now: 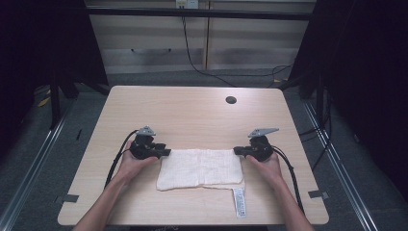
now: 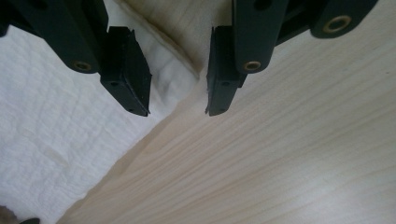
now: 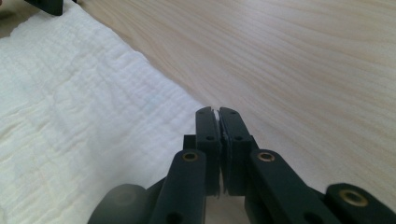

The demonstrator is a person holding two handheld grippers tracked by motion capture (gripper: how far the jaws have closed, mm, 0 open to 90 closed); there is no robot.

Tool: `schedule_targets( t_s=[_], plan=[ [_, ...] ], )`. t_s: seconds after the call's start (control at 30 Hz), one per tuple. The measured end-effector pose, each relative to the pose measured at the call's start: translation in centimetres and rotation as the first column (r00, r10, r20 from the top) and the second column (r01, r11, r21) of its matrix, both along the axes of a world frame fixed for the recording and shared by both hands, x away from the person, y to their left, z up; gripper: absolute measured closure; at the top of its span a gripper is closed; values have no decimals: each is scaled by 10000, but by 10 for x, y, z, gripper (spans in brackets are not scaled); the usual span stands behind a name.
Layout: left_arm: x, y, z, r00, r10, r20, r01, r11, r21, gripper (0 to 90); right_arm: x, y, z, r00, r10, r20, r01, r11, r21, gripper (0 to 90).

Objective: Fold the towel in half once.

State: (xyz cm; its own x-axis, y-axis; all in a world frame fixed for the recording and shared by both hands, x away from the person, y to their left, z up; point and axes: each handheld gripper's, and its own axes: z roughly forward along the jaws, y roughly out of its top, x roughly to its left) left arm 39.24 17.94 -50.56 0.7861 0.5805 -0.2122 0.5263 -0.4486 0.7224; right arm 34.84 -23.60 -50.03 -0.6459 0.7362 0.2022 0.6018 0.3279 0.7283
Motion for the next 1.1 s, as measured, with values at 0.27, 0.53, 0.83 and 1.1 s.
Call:
schedule_targets(
  t_s=[0.27, 0.53, 0.83, 1.1],
  plan=[
    [-7, -1, -1, 9992, -319, 252, 315, 9994, 159, 731, 0, -1, 0, 10000, -17, -49, 18, 9999, 119, 875],
    [-10, -1, -1, 9991, -326, 282, 322, 9994, 143, 850, -1, -1, 1, 10000, -15, -13, 15, 9999, 163, 875],
    [-10, 3, 4, 9991, -343, 232, 347, 9992, -192, 859, -4, -3, 8, 9997, -11, 252, 1, 9992, 393, 875],
    [-13, 7, 15, 9986, -304, 442, 334, 9972, -671, 861, -6, -2, 14, 9987, 57, 498, -81, 9988, 484, 875]
  ],
)
